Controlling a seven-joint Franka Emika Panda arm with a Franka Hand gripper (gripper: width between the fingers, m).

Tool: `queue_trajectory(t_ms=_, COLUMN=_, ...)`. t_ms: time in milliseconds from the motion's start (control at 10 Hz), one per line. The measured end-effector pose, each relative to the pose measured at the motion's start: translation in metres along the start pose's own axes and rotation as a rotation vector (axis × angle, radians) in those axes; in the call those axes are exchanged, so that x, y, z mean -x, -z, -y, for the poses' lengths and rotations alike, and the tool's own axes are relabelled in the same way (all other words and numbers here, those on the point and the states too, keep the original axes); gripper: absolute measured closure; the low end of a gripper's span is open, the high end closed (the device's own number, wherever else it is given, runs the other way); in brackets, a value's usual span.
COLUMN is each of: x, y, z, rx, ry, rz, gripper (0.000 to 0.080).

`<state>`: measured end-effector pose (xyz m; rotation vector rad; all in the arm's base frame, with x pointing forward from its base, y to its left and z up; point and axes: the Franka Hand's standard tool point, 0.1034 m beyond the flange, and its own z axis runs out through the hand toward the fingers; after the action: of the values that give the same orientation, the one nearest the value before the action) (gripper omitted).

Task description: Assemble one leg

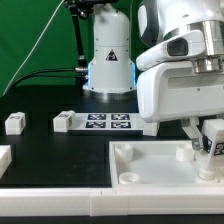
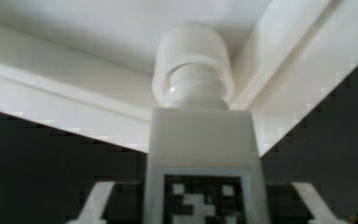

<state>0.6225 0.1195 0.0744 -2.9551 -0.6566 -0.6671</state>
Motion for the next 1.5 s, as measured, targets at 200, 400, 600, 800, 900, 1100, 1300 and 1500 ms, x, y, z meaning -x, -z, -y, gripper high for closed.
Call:
queue_trajectory(t_ms=200, x=0.005, y=-0.005, z=0.0, rx=-0.002, ry=-0.001, rz=0.007, gripper=0.0512)
queue_trajectory(t_ms=400, x=0.005, y=-0.006, z=0.0, rx=-0.001, ry=0.0, rz=0.005, gripper=0.0512)
queue_trajectory(t_ms=600, x=0.005, y=-0.006, z=0.0, rx=0.0, ry=0.003, rz=0.002, gripper=0.0512)
queue_trajectory(t_ms=800, x=0.005, y=-0.007, z=0.0, rx=0.0, ry=0.003, rz=0.002, gripper=0.0432)
queue_trajectory(t_ms=900, x=0.005, y=-0.007, z=0.0, rx=0.0, ry=0.003, rz=0.002, gripper=0.0297)
queue_trajectory(t_ms=1100, x=0.005, y=-0.006, z=0.0, rx=0.0, ry=0.003, rz=0.002, gripper=0.018)
queue_trajectory(t_ms=1300, x=0.005, y=-0.007, z=0.0, rx=0.0, ry=0.003, rz=0.002, gripper=0.0152)
queue_trajectory(t_ms=1500, x=-0.001, y=0.008, z=-0.005, rx=0.002, ry=0.004, rz=0.013, gripper=0.015)
